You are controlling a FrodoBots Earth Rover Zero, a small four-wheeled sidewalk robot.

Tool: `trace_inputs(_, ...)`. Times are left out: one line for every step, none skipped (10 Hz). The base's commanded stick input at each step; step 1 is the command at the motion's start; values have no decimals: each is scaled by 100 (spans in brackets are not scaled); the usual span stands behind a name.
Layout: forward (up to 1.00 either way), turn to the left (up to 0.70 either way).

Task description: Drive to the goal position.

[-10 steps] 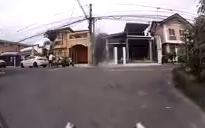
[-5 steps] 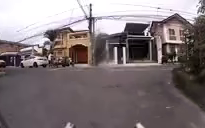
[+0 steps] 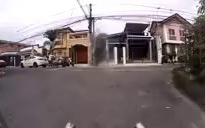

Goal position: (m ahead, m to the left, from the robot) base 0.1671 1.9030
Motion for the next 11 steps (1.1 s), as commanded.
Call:
trace_inputs(6, 12)
trace_inputs(6, 12)
trace_inputs(6, 12)
trace_inputs(6, 12)
trace_inputs(6, 12)
trace_inputs(6, 12)
trace_inputs(6, 6)
trace_inputs(6, 1)
trace_inputs(6, 0)
trace_inputs(6, -4)
trace_inputs(6, -8)
